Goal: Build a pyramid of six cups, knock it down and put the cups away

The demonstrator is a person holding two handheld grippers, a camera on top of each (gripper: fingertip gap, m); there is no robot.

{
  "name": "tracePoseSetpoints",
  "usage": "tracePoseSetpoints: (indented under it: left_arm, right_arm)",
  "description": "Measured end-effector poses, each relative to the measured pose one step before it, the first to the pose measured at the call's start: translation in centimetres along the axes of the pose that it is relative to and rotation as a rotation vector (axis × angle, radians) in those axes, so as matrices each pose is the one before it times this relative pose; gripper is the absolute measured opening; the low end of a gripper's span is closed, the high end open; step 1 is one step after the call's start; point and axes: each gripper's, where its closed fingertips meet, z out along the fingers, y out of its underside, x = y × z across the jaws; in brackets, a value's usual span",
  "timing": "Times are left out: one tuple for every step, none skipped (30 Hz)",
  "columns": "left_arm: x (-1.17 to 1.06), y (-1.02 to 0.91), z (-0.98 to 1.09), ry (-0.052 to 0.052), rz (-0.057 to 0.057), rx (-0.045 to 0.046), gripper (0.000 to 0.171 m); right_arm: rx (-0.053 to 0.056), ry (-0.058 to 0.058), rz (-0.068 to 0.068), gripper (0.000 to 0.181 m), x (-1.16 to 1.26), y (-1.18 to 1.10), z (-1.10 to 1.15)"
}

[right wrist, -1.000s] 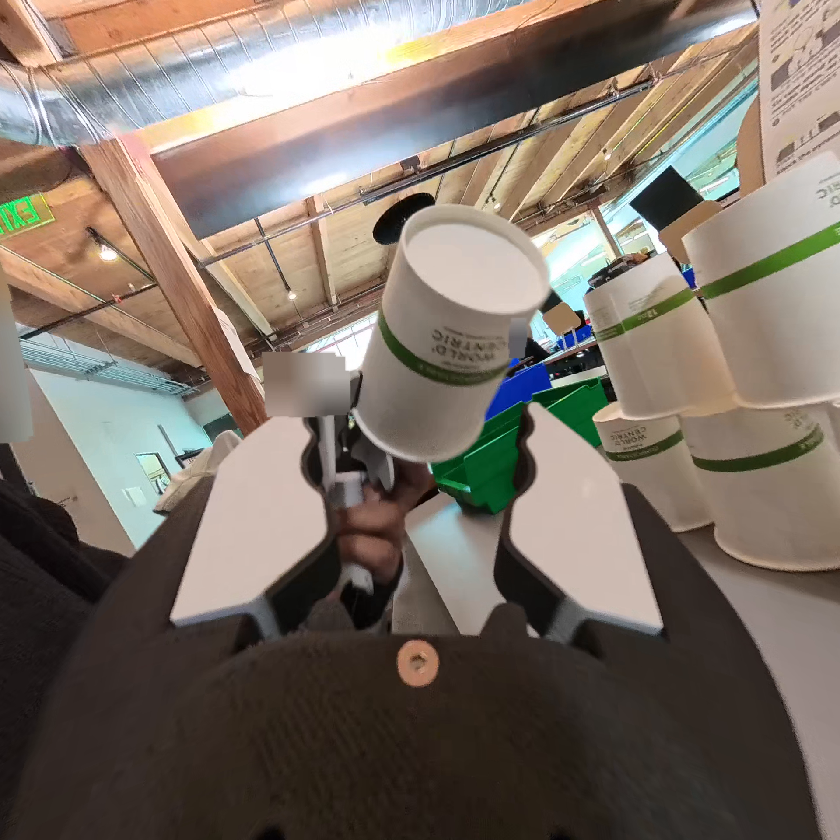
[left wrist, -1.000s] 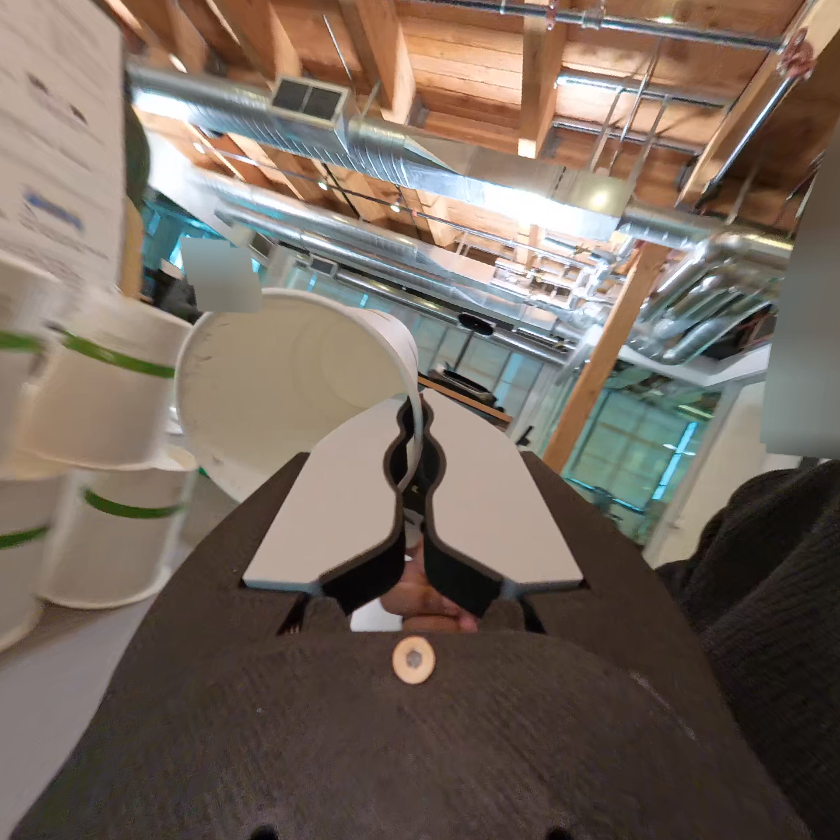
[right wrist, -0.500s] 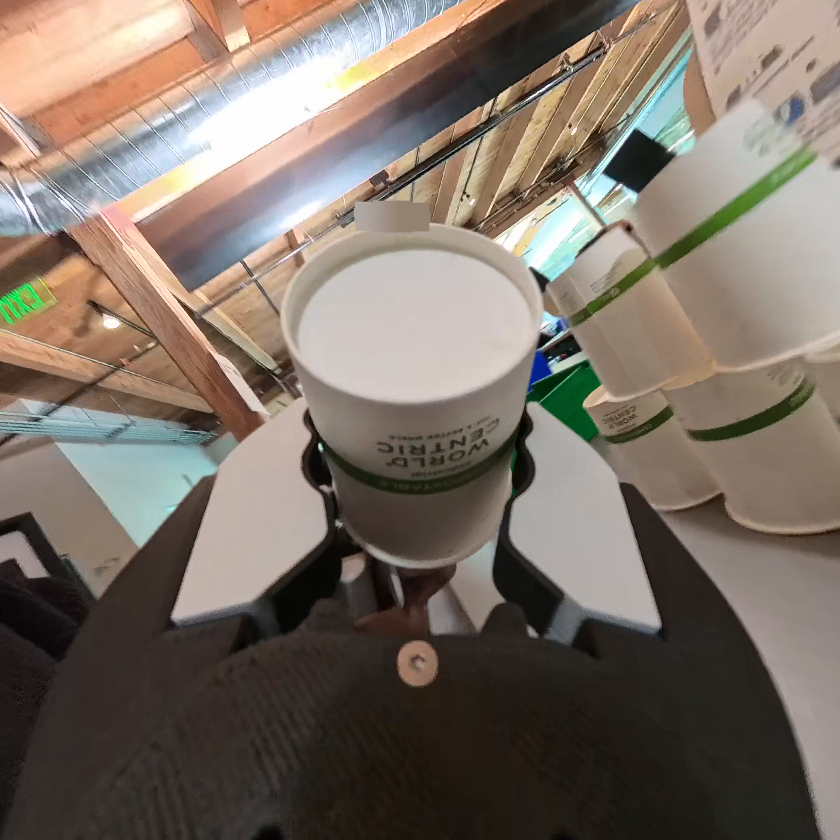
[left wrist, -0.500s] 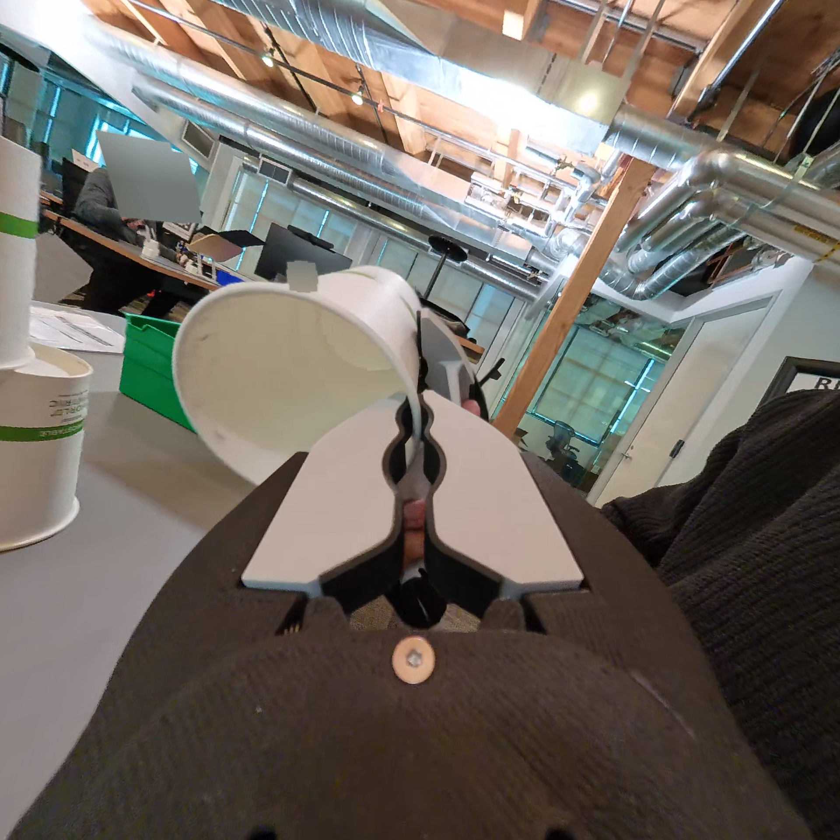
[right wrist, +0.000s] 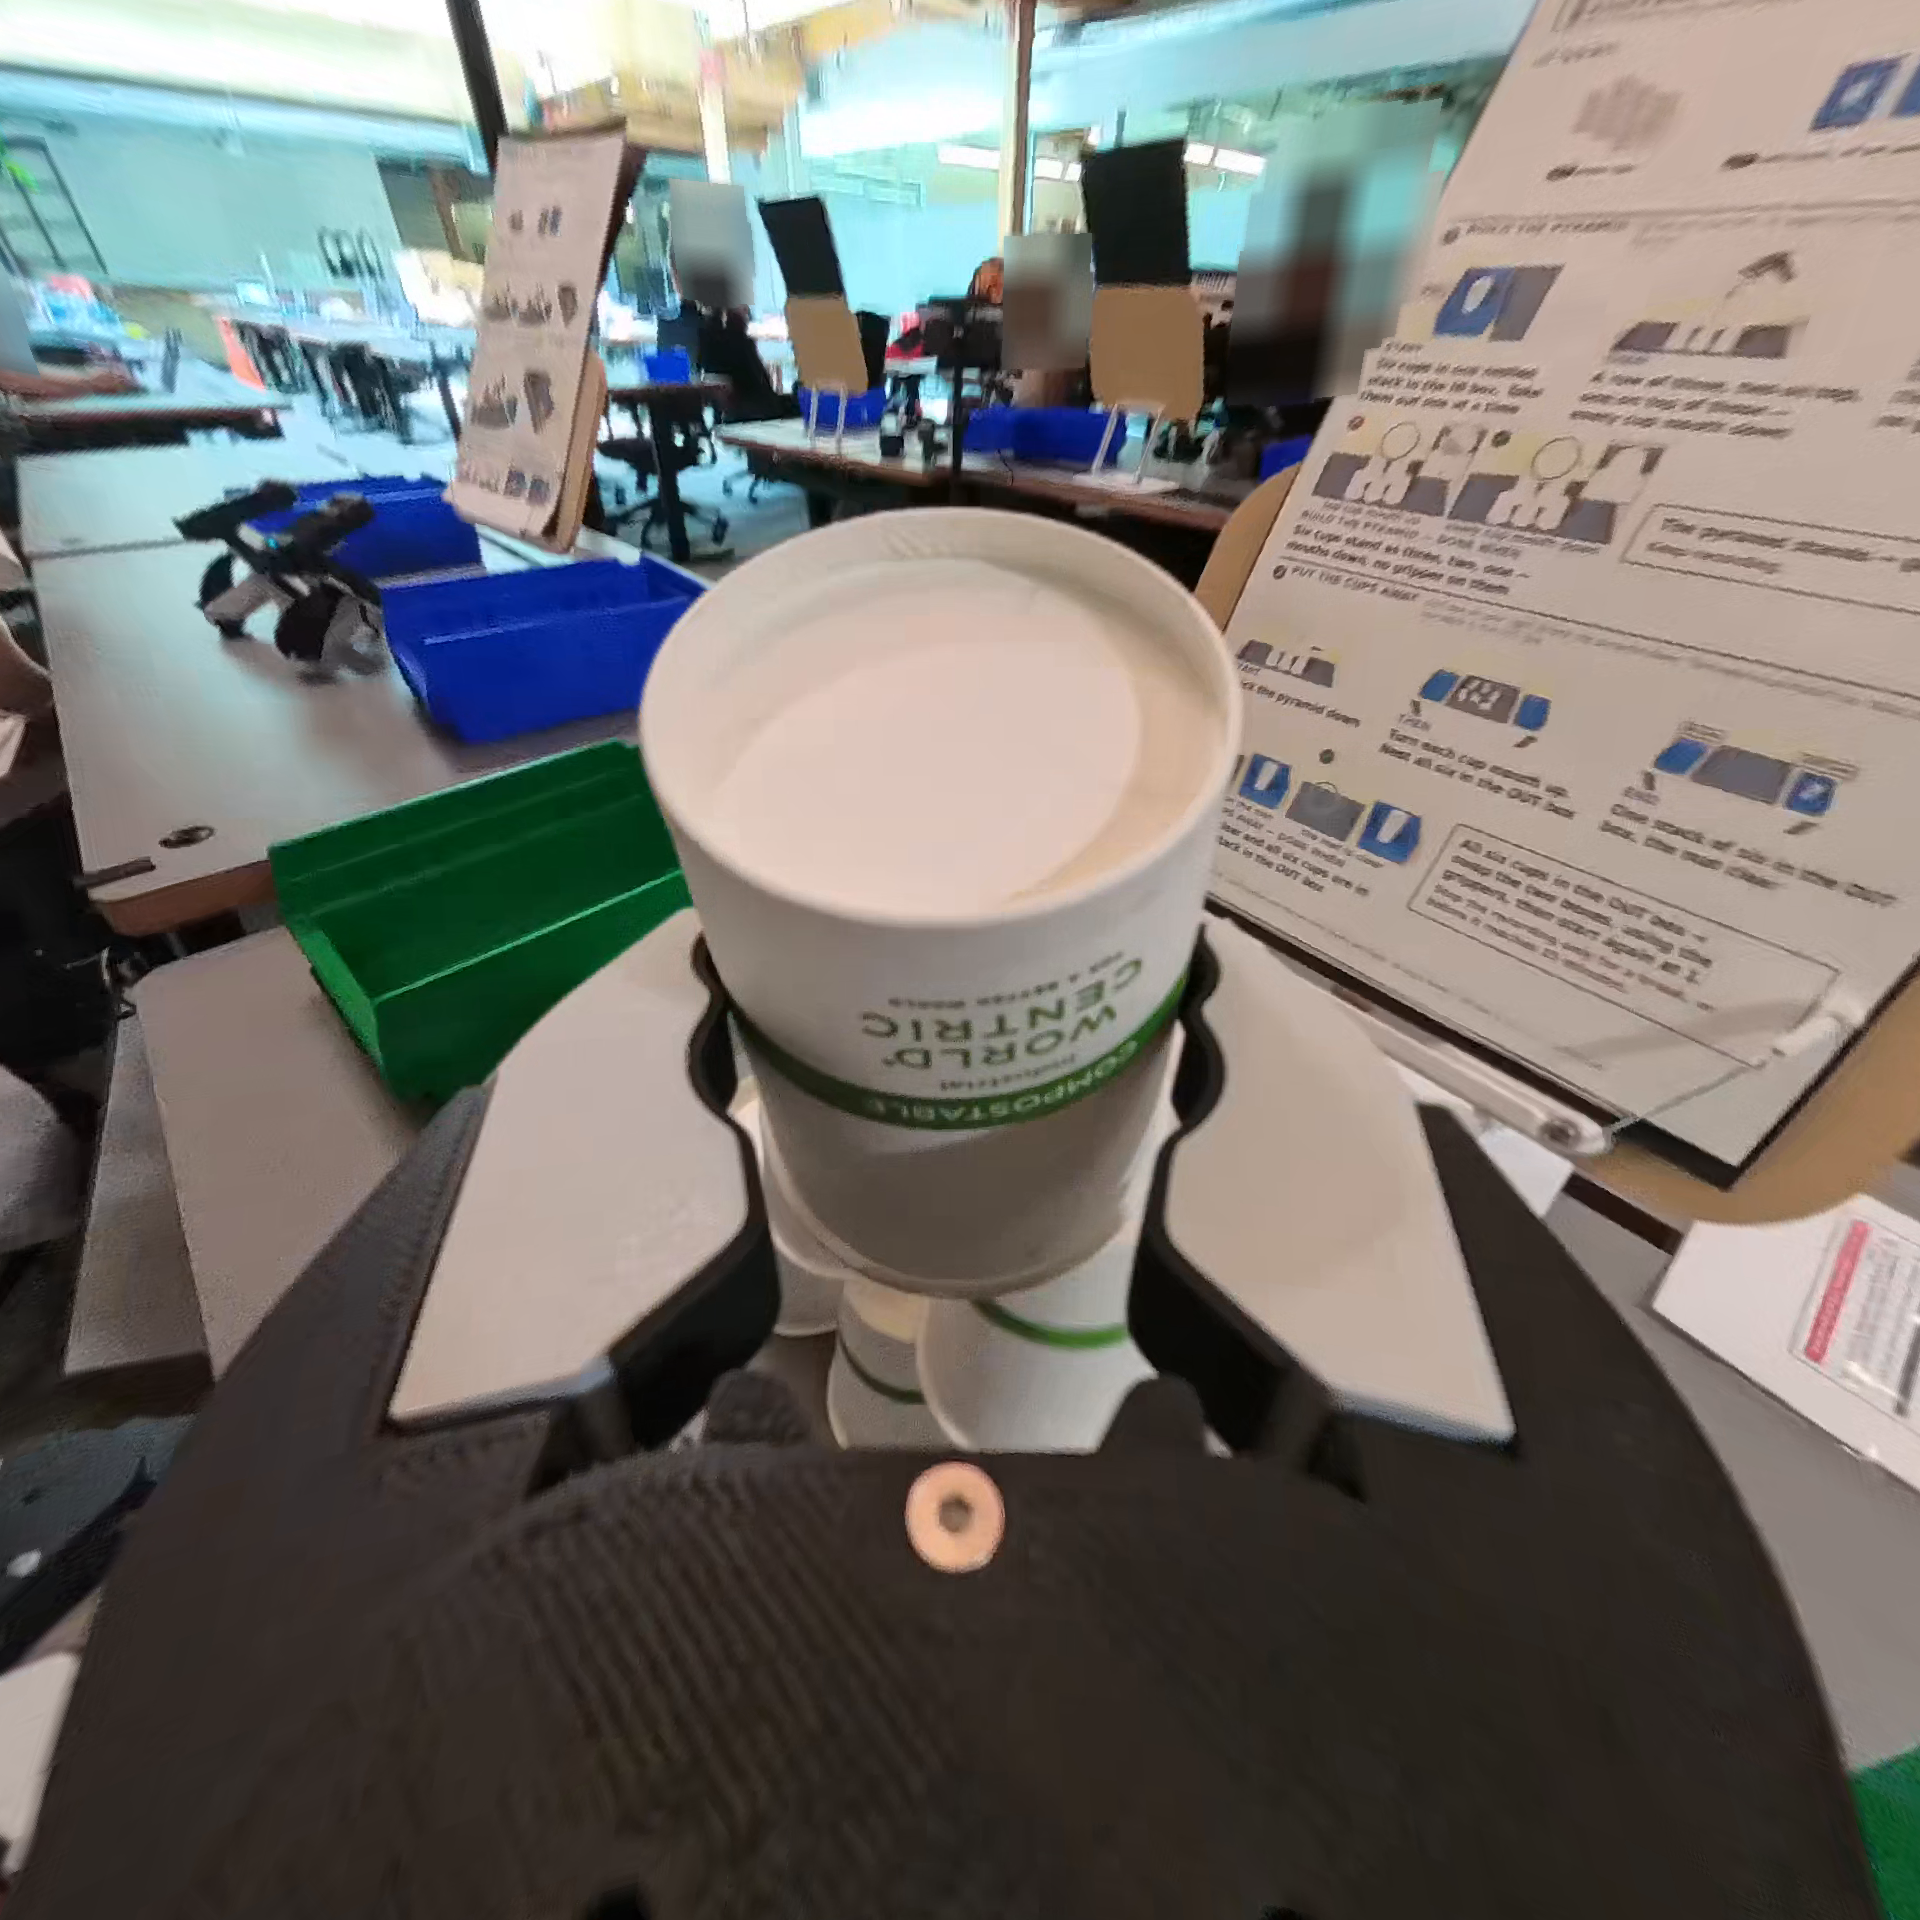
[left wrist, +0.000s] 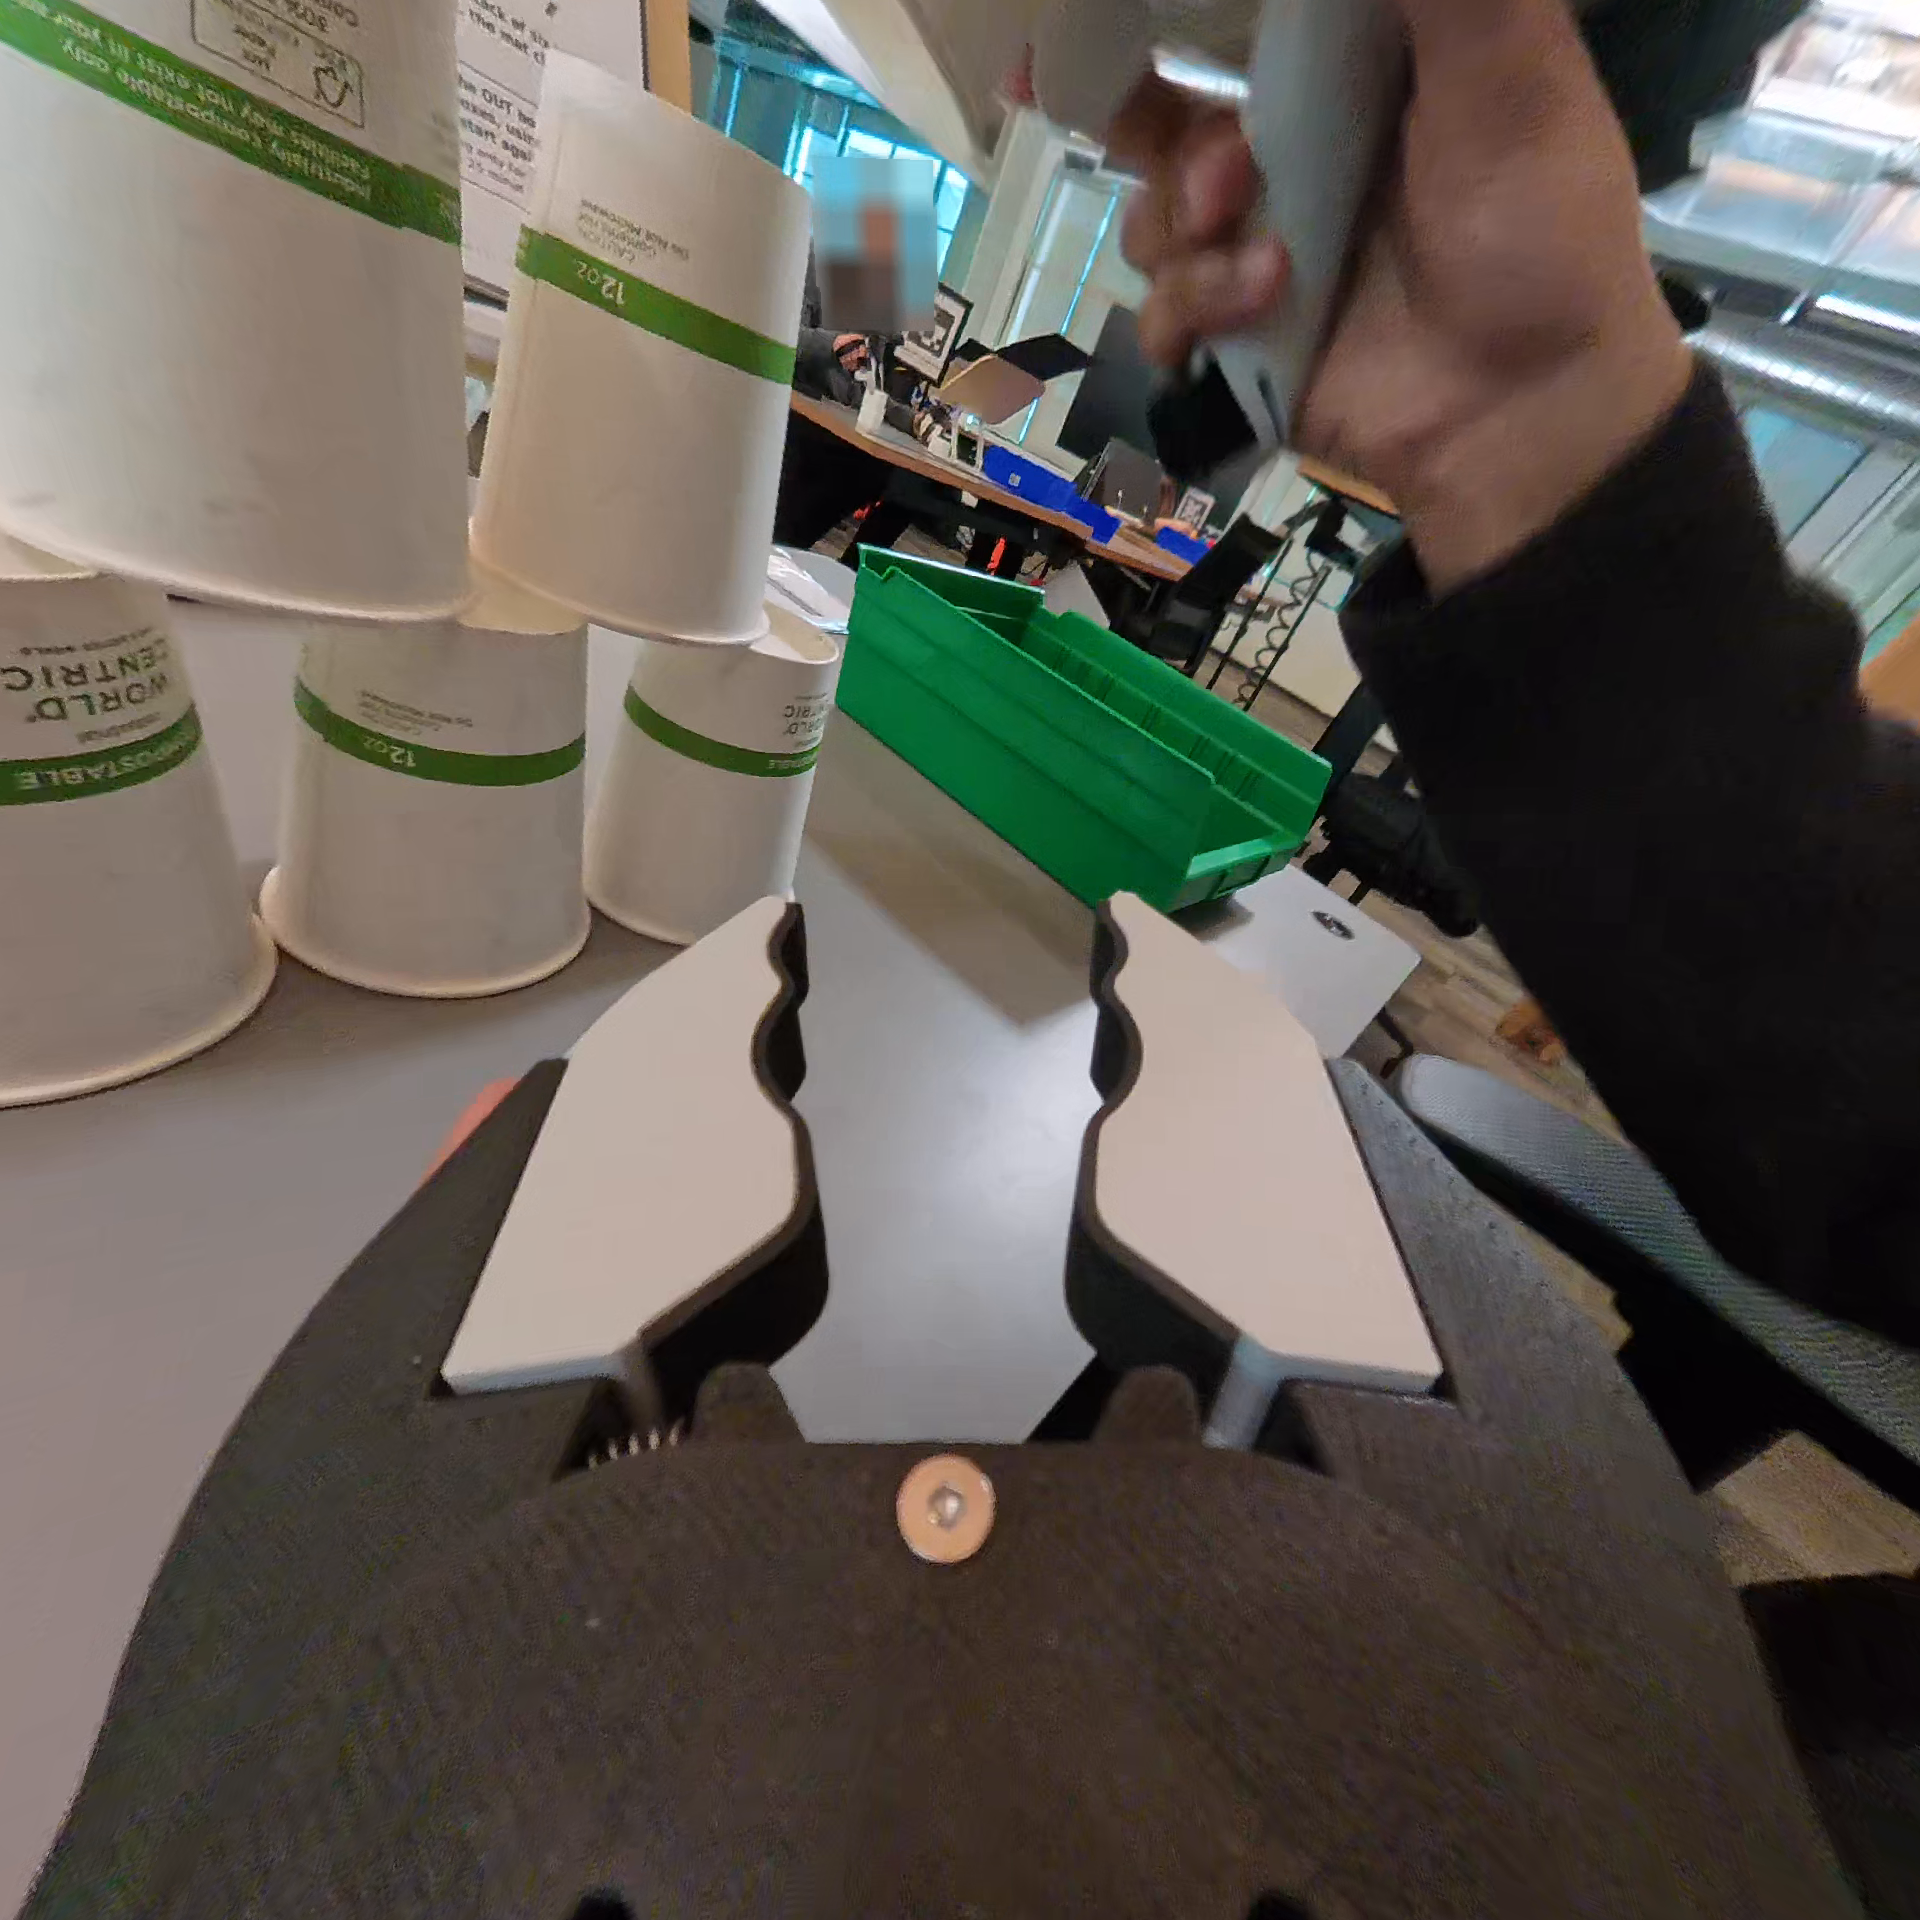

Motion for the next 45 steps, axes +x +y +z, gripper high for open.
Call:
tracePoseSetpoints:
  left_arm:
    - [-0.26, 0.164, 0.024, -0.0039, 0.0201, -0.00664, 0.054]
    - [-0.328, 0.176, 0.056, -0.0091, 0.0227, -0.00808, 0.053]
    - [-0.38, 0.15, 0.065, -0.013, 0.0199, -0.00591, 0.053]
    - [-0.267, 0.11, 0.066, -0.0072, 0.0114, -0.00492, 0.053]
    - [-0.142, 0.084, 0.059, 0.001, 0.0004, -0.00593, 0.053]
    - [-0.044, 0.032, 0.034, 0.0046, -0.0105, -0.00419, 0.053]
    - [0.026, -0.018, -0.009, 0.0081, -0.0184, -0.00021, 0.053]
    - [0.089, -0.034, -0.021, 0.0111, -0.0227, 0.00224, 0.053]
    - [0.067, -0.052, -0.057, 0.0088, -0.0236, 0.00344, 0.052]
    - [0.034, -0.101, -0.079, 0.0051, -0.0208, 0.00647, 0.051]
    - [-0.007, -0.212, -0.098, 0.0033, -0.0159, 0.01214, 0.049]
    - [-0.005, -0.254, -0.099, 0.0033, -0.01, 0.01579, 0.047]
    - [-0.066, -0.218, -0.069, 0.0005, -0.0059, 0.01197, 0.046]
    - [-0.121, -0.09, -0.025, -0.0017, -0.0065, 0.00409, 0.045]
    - [-0.105, 0.034, 0.007, 0.0001, -0.01, -0.00336, 0.045]
    - [-0.091, 0.088, 0.02, 0.001, -0.0146, -0.00542, 0.045]
    - [-0.086, 0.085, 0.03, 0.0017, -0.0177, -0.00398, 0.045]
    - [-0.069, 0.051, 0.013, 0.0016, -0.0171, -0.00148, 0.045]
    - [-0.071, 0.049, 0.002, 0.0008, -0.0141, -0.00117, 0.045]
    - [-0.086, 0.039, -0.004, -0.0005, -0.0106, -0.00204, 0.046]
    - [-0.088, 0.007, -0.007, -0.0019, -0.0074, -0.0005, 0.045]
    - [-0.104, -0.052, -0.031, -0.0041, -0.0042, 0.00299, 0.045]
    - [-0.122, -0.113, -0.049, -0.0069, -0.0004, 0.00626, 0.044]
    - [-0.124, -0.157, -0.083, -0.0085, 0.0041, 0.00939, 0.043]
    - [-0.093, -0.177, -0.075, -0.0075, 0.0063, 0.01059, 0.042]
    - [-0.049, -0.111, -0.05, -0.0042, 0.0053, 0.00699, 0.041]
    - [0.018, -0.012, -0.004, 0.0005, 0.0023, 0.00045, 0.041]
    - [0.027, 0.08, 0.036, 0.0023, -0.001, -0.00477, 0.041]
    - [0.029, 0.124, 0.054, 0.0026, -0.0028, -0.00624, 0.041]
    - [0.042, 0.139, 0.059, 0.0024, -0.0024, -0.00568, 0.041]
    - [0.028, 0.129, 0.046, 0.0019, -0.0007, -0.00556, 0.041]
    - [-0.006, 0.058, 0.023, -0.0011, 0.0016, -0.00278, 0.041]
    - [0.017, -0.002, -0.001, -0.0008, 0.0035, 0.00079, 0.041]
    - [0.003, -0.026, -0.015, -0.0003, 0.0037, 0.00086, 0.041]
    - [-0.013, -0.028, -0.004, -0.0012, 0.0026, 0.00044, 0.041]
    - [-0.02, -0.003, -0.007, -0.0005, 0.0011, -0.00001, 0.041]
    - [0.003, 0.031, 0.026, 0.0012, -0.0005, -0.00141, 0.042]
    - [0.006, 0.066, 0.025, 0.0012, -0.0016, -0.00346, 0.042]
    - [0.002, 0.06, 0.033, 0.0006, -0.0007, -0.0034, 0.042]
    - [0.018, 0.055, 0.025, 0.0009, 0.0017, -0.00352, 0.042]
    - [0.013, 0.054, 0.011, 0.0005, 0.0042, -0.0035, 0.042]
    - [0.009, 0.01, -0.004, -0.0008, 0.0061, -0.00156, 0.042]
    - [0.011, 0.014, -0.006, -0.0006, 0.0064, -0.00094, 0.042]
    - [0.01, 0.022, 0.004, 0.0001, 0.0053, -0.00145, 0.042]
    - [0.013, 0.05, 0.031, 0.0005, 0.0035, -0.00173, 0.042]
  right_arm:
    - [-0.0333, -0.0141, 0.0071, 0.085, 0.19, -0.346, 1.087]
    - [-0.0389, -0.0288, 0.0272, 0.085, 0.026, -0.194, 0.985]
    - [-0.0439, -0.0302, 0.0306, 0.085, 0.003, 0.011, 0.872]
    - [-0.0425, -0.0154, 0.0197, 0.085, 0.164, 0.126, 0.771]
    - [-0.0419, 0.0024, 0.0018, 0.085, 0.378, 0.276, 0.68]
    - [-0.0402, 0.0136, -0.0089, 0.085, 0.479, 0.356, 0.588]
    - [-0.033, 0.017, -0.0111, 0.085, 0.476, 0.355, 0.479]
    - [-0.0245, 0.0138, -0.0089, 0.085, 0.352, 0.298, 0.366]
    - [-0.0152, 0.0061, -0.0049, 0.085, 0.172, 0.208, 0.267]
    - [-0.0042, -0.0023, -0.0013, 0.085, -0.025, 0.068, 0.163]
    - [0.0006, -0.0049, 0.0001, 0.085, -0.13, 0.023, 0.113]
    - [0.0009, -0.003, -0.0019, 0.085, -0.127, 0.019, 0.097]
    - [0.0021, 0.0001, -0.0049, 0.085, -0.116, 0.004, 0.106]
    - [0.0048, 0.0004, -0.0062, 0.085, -0.118, -0.008, 0.122]
    - [0.0026, -0.0008, -0.0047, 0.085, -0.134, 0.03, 0.133]
    - [-0.0013, -0.0016, -0.0036, 0.085, -0.123, 0.075, 0.168]
    - [-0.0011, -0.0014, -0.0033, 0.085, -0.105, 0.066, 0.181]
    - [0.0003, 0.0001, -0.0024, 0.085, -0.061, 0.039, 0.158]
    - [-0.0011, 0.0004, -0.0018, 0.085, -0.046, 0.043, 0.155]
    - [-0.0034, -0.0004, -0.0017, 0.085, -0.029, 0.065, 0.131]
    - [-0.0031, -0.0006, -0.002, 0.085, -0.024, 0.054, 0.122]
    - [-0.0016, 0.0001, -0.0022, 0.085, -0.014, 0.036, 0.079]
    - [-0.0003, 0.0014, -0.0016, 0.085, 0.034, 0.038, 0.044]
    - [0.0002, 0.0019, -0.0004, 0.085, 0.05, 0.023, 0.017]
    - [0.0018, -0.0014, 0.0007, 0.085, 0.023, 0.015, -0.001]
    - [0.0022, -0.004, 0.0029, 0.086, -0.008, 0.028, -0.016]
    - [0.0013, -0.0038, 0.004, 0.086, -0.002, 0.056, -0.034]
    - [0.0033, -0.0028, 0.0031, 0.086, 0.015, 0.026, -0.037]
    - [0.0033, -0.001, 0.0014, 0.086, 0.039, 0.021, -0.076]
    - [0.0004, 0.0005, -0.0003, 0.086, 0.065, 0.032, -0.085]
    - [-0.0007, 0.0024, -0.0006, 0.088, 0.084, 0.038, -0.102]
    - [0.0009, 0.0059, -0.0005, 0.09, 0.145, -0.001, -0.125]
    - [0.004, 0.0053, -0.0013, 0.091, 0.136, -0.055, -0.169]
    - [0.0052, 0.0024, -0.0006, 0.092, 0.097, -0.081, -0.189]
    - [0.0037, 0.0028, 0.0013, 0.093, 0.104, -0.072, -0.204]
    - [0.0045, 0.0031, 0.0018, 0.094, 0.096, -0.107, -0.27]
    - [0.0084, 0.0021, 0.0023, 0.094, 0.05, -0.15, -0.372]
    - [0.0135, 0.0031, 0.0023, 0.094, 0.005, -0.193, -0.508]
    - [0.0189, 0.0045, 0.0012, 0.094, -0.036, -0.187, -0.659]
    - [0.0222, 0.0058, 0.001, 0.094, -0.06, -0.119, -0.805]
    - [0.0236, 0.0081, 0.0017, 0.094, -0.068, -0.031, -0.925]
    - [0.0239, 0.0103, 0.0023, 0.093, -0.076, 0.099, -1.039]
    - [0.0211, 0.0168, 0.004, 0.093, -0.006, 0.264, -1.069]
    - [0.0194, 0.024, 0.003, 0.093, 0.066, 0.408, -1.104]
    - [0.0217, 0.026, 0.0042, 0.093, 0.079, 0.508, -1.103]
